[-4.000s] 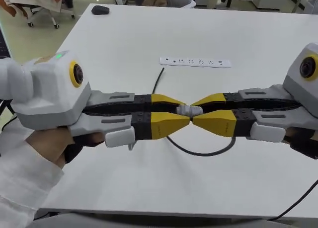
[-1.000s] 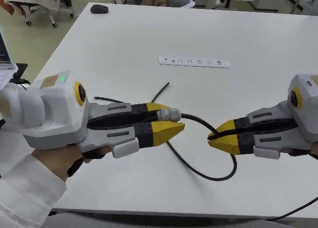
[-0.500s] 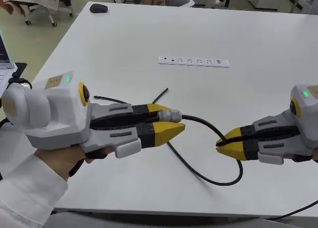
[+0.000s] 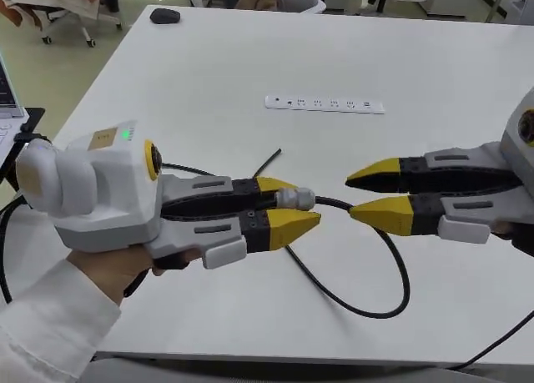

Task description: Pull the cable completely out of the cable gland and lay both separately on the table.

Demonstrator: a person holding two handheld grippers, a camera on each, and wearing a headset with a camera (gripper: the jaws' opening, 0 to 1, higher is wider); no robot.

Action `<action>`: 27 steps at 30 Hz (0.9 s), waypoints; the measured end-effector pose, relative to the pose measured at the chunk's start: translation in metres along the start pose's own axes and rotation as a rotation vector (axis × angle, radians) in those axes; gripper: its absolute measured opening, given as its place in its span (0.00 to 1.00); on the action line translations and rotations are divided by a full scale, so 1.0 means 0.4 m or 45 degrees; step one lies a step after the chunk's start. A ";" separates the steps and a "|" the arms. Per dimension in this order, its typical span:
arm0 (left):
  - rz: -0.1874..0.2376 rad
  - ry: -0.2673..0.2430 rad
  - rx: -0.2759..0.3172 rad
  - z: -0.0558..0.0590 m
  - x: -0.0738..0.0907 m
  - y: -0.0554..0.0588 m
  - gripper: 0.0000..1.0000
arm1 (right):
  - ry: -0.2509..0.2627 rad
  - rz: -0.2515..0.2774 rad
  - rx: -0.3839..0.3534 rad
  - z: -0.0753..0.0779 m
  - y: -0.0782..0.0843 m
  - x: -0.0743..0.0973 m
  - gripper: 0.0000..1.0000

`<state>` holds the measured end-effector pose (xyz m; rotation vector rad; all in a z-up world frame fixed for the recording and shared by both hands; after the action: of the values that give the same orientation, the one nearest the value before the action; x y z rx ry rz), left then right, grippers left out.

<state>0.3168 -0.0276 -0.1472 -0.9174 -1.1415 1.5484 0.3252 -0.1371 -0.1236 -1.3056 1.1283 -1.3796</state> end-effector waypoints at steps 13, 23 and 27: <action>0.002 0.028 -0.002 0.008 -0.003 -0.010 0.17 | -0.081 -0.056 0.033 -0.016 0.022 -0.037 0.11; 0.007 0.020 0.006 0.001 -0.003 -0.012 0.17 | -0.097 -0.047 0.049 -0.015 0.026 -0.045 0.03; 0.001 0.016 0.004 -0.001 -0.003 -0.010 0.17 | -0.095 -0.055 0.046 -0.013 0.032 -0.047 0.03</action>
<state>0.3186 -0.0283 -0.1435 -0.9241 -1.1297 1.5423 0.3209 -0.1207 -0.1399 -1.3514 1.0261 -1.3656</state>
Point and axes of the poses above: the centre of the closed fingertips' face, and the gripper's own axes: x roughly backward along the fingers, z roughly to its right, y roughly out of its underside, the point moved 5 cm from there along x, roughly backward along the fingers, and after that the axes turned 5 degrees about x, right-handed, at the moved point
